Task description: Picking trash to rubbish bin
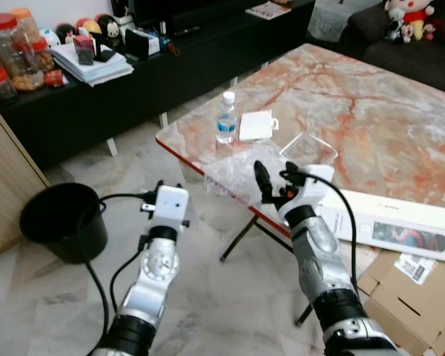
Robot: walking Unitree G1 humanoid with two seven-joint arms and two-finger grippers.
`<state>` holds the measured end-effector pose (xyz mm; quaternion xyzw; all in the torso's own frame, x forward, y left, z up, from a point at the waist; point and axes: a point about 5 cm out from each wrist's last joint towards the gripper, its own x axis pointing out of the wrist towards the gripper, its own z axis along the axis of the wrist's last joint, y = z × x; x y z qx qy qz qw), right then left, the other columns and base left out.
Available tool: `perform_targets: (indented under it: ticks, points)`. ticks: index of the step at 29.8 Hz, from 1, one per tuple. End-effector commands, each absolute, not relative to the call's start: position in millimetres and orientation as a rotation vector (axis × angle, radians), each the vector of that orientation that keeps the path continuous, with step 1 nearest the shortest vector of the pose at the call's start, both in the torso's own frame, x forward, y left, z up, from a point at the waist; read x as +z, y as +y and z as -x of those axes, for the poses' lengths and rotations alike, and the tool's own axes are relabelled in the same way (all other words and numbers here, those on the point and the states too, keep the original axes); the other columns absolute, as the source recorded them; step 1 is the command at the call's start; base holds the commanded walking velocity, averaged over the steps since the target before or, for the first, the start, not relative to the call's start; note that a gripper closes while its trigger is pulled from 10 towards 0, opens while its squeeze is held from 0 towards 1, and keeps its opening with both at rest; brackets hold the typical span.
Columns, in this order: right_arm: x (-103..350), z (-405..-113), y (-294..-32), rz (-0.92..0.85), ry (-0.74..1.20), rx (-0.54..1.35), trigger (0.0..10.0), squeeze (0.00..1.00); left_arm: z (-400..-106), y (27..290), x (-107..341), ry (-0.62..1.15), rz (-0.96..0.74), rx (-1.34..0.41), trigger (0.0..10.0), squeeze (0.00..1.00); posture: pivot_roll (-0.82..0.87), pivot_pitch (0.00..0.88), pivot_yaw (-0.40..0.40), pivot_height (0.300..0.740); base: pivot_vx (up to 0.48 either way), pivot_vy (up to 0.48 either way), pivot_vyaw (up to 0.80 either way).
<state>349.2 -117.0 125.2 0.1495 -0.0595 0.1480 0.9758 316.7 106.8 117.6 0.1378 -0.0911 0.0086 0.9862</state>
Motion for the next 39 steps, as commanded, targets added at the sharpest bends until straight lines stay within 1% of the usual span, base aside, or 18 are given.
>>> perform_targets:
  ticks: [1,18,39]
  points:
    - [126,-348,-118,-0.297,-0.127,0.293,10.0,0.0,-315,106,121,-0.201,-0.271,0.014,10.0,0.0,0.02,0.132,-0.087,0.74,0.0,0.0,0.0]
    - [122,-344,-114,-0.306,-0.112,0.305,10.0,0.0,-314,106,120,-0.202,-0.264,0.01,10.0,0.0,0.03,0.137,-0.091,0.74,0.0,0.0,0.0]
    - [114,-343,-98,-0.301,-0.062,0.349,10.0,0.0,-311,108,117,-0.183,-0.262,0.018,10.0,0.0,0.04,0.145,-0.116,0.74,0.0,0.0,0.0]
